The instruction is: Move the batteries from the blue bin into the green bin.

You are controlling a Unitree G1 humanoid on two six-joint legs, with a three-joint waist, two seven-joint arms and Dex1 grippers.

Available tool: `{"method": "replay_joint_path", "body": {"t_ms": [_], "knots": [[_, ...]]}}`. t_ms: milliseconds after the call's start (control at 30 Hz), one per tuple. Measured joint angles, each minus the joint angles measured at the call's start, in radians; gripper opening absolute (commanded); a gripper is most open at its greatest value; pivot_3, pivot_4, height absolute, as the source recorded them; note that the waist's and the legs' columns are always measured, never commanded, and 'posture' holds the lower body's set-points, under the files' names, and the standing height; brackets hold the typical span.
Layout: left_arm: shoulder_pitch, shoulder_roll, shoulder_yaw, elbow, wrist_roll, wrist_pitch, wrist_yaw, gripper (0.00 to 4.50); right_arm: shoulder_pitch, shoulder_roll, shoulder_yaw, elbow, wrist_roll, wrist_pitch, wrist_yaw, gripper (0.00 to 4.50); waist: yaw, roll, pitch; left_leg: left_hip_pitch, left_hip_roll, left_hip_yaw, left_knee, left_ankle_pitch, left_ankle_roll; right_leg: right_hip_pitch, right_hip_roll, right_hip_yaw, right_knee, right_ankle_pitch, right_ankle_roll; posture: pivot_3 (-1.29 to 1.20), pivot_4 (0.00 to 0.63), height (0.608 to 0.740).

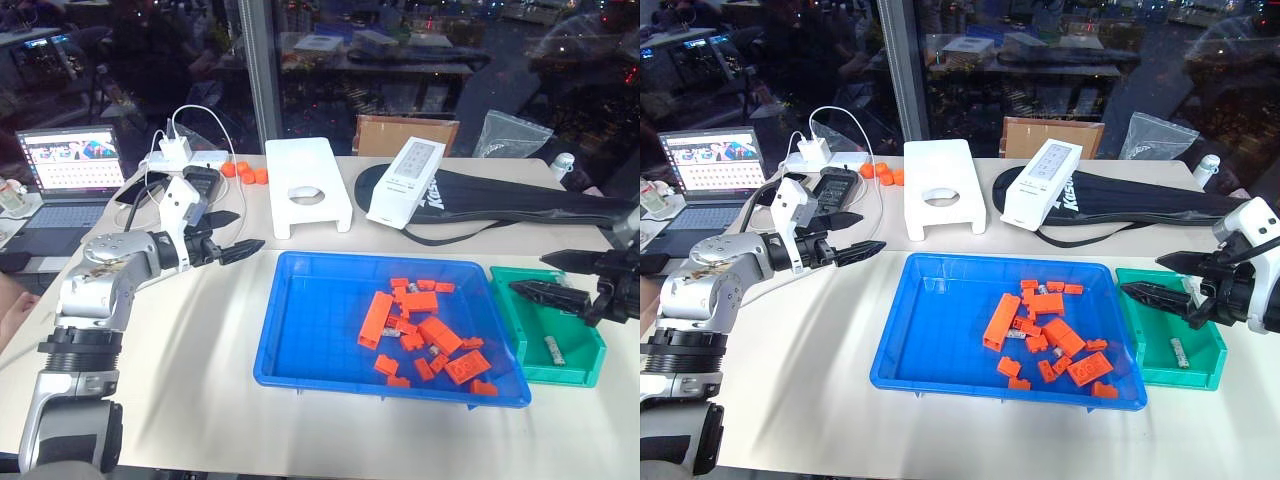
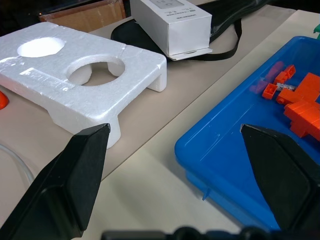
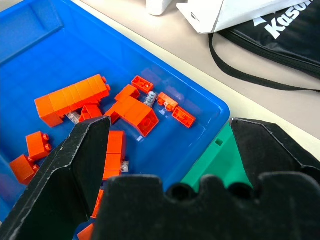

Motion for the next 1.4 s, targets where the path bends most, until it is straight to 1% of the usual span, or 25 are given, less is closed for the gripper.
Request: {"method": "replay_joint_path", "body": {"t_ms": [100, 133, 167, 233, 333, 467, 567, 667, 767, 833, 967, 1100, 1233, 1267, 1300, 1400], "knots": [[-0.015, 0.01, -0.027, 0.01, 0.003, -0.002, -0.047, 4.5, 0.016, -0.01, 0.0, -0.024, -0.002, 0.011, -0.005, 4.42, 0.001, 0.0, 0.0, 0.0, 0.0, 0.0, 0.0, 0.0, 0.0, 0.0, 0.0, 0.0, 0.0, 0.0, 0.0, 0.0, 0.15, 0.714], [-0.033, 0.029, -0.065, 0.005, -0.01, 0.013, -0.128, 4.5, 0.017, -0.028, 0.018, -0.063, 0.001, 0.023, -0.005, 4.42, 0.003, 0.0, 0.0, -0.001, 0.0, 0.0, 0.0, 0.0, 0.0, -0.001, 0.0, 0.0, 0.0, 0.0, 0.0, 0.0, 0.15, 0.714], [-0.043, 0.038, -0.087, -0.007, -0.023, 0.026, -0.173, 4.5, 0.013, -0.04, 0.035, -0.092, 0.003, 0.025, -0.006, 4.42, 0.003, 0.001, 0.0, -0.001, 0.0, 0.0, 0.0, 0.0, 0.0, -0.001, 0.0, 0.0, 0.0, 0.0, 0.0, 0.0, 0.15, 0.714], [-0.069, 0.05, -0.123, -0.054, -0.064, 0.067, -0.275, 4.5, -0.021, -0.069, 0.104, -0.152, 0.011, 0.026, -0.003, 4.42, 0.001, 0.0, 0.0, -0.001, 0.0, 0.0, 0.0, 0.0, 0.0, -0.001, 0.0, -0.001, 0.0, -0.002, 0.003, 0.0, 0.15, 0.714], [-0.078, 0.087, -0.15, -0.128, -0.104, 0.091, -0.382, 4.5, -0.076, -0.072, 0.224, -0.184, 0.013, 0.024, -0.02, 4.42, -0.004, 0.0, 0.0, -0.001, 0.0, 0.0, -0.001, 0.0, 0.0, -0.002, 0.0, -0.001, 0.0, -0.002, 0.002, 0.0, 0.15, 0.714], [-0.076, 0.113, -0.179, -0.212, -0.133, 0.106, -0.472, 4.5, -0.11, -0.063, 0.351, -0.218, 0.013, 0.07, -0.07, 4.42, -0.003, 0.001, 0.0, -0.001, 0.0, 0.0, -0.001, 0.0, 0.0, -0.002, 0.0, -0.001, 0.0, -0.003, 0.0, 0.0, 0.15, 0.714], [-0.076, 0.107, -0.254, -0.274, -0.129, 0.105, -0.519, 4.5, -0.158, 0.02, 0.429, -0.242, 0.023, 0.167, -0.17, 4.42, 0.0, 0.0, 0.0, -0.001, 0.0, -0.001, 0.0, 0.0, 0.0, -0.001, 0.0, -0.001, 0.0, -0.003, 0.0, 0.0, 0.15, 0.714], [-0.079, 0.07, -0.307, -0.292, -0.119, 0.106, -0.529, 4.5, -0.179, 0.082, 0.477, -0.249, 0.022, 0.246, -0.251, 4.42, 0.005, 0.0, 0.0, -0.003, 0.0, -0.002, 0.002, 0.0, 0.0, -0.002, 0.0, -0.002, 0.0, -0.003, 0.0, 0.0, 0.15, 0.714], [-0.127, 0.007, -0.36, -0.269, -0.059, 0.066, -0.506, 4.5, -0.191, 0.142, 0.485, -0.249, -0.001, 0.302, -0.348, 4.42, 0.007, 0.0, 0.0, -0.005, 0.0, -0.004, 0.003, 0.0, 0.0, -0.002, 0.0, -0.003, 0.0, -0.002, 0.0, 0.0, 0.15, 0.714], [-0.151, -0.013, -0.386, -0.24, -0.016, 0.018, -0.502, 4.5, -0.177, 0.168, 0.492, -0.248, -0.023, 0.316, -0.388, 4.42, 0.006, 0.0, 0.0, -0.005, 0.0, -0.004, 0.003, 0.0, 0.0, -0.002, 0.0, -0.003, 0.0, -0.002, -0.001, 0.0, 0.15, 0.714], [-0.16, -0.019, -0.422, -0.177, 0.05, -0.037, -0.515, 4.5, -0.138, 0.234, 0.504, -0.235, -0.057, 0.334, -0.454, 4.42, -0.002, 0.001, 0.0, -0.005, 0.0, -0.005, 0.002, 0.0, 0.001, -0.002, 0.001, -0.003, 0.001, -0.001, -0.004, 0.0, 0.15, 0.714], [-0.159, -0.017, -0.429, -0.153, 0.082, -0.068, -0.525, 4.5, -0.133, 0.271, 0.513, -0.218, -0.086, 0.334, -0.488, 4.42, -0.001, 0.001, 0.0, -0.005, 0.0, -0.006, 0.003, 0.0, 0.001, -0.002, 0.001, -0.004, 0.001, -0.001, -0.003, 0.0, 0.15, 0.714], [-0.159, -0.017, -0.429, -0.153, 0.092, -0.072, -0.534, 4.5, -0.134, 0.308, 0.537, -0.211, -0.098, 0.334, -0.502, 3.39, 0.0, 0.001, 0.0, -0.005, 0.0, -0.006, 0.003, 0.0, 0.001, -0.002, 0.001, -0.005, 0.001, -0.001, -0.002, 0.0, 0.15, 0.714], [-0.159, -0.017, -0.428, -0.153, 0.093, -0.072, -0.534, 4.5, -0.134, 0.312, 0.54, -0.206, -0.1, 0.334, -0.502, 2.99, 0.001, 0.001, 0.0, -0.005, 0.0, -0.006, 0.003, 0.0, 0.001, -0.002, 0.001, -0.005, 0.001, -0.001, -0.002, 0.0, 0.15, 0.714], [-0.159, -0.017, -0.428, -0.153, 0.095, -0.072, -0.534, 4.5, -0.14, 0.312, 0.541, -0.201, -0.102, 0.334, -0.501, 2.71, 0.001, 0.001, 0.0, -0.006, 0.0, -0.006, 0.003, 0.0, 0.001, -0.002, 0.001, -0.005, 0.001, -0.001, -0.002, 0.0, 0.15, 0.714], [-0.156, -0.017, -0.428, -0.153, 0.097, -0.072, -0.533, 4.5, -0.149, 0.305, 0.541, -0.193, -0.113, 0.331, -0.498, 1.66, 0.002, 0.001, 0.0, -0.006, 0.0, -0.006, 0.003, 0.0, 0.001, -0.002, 0.001, -0.005, 0.001, -0.001, -0.002, 0.0, 0.15, 0.714]]}}
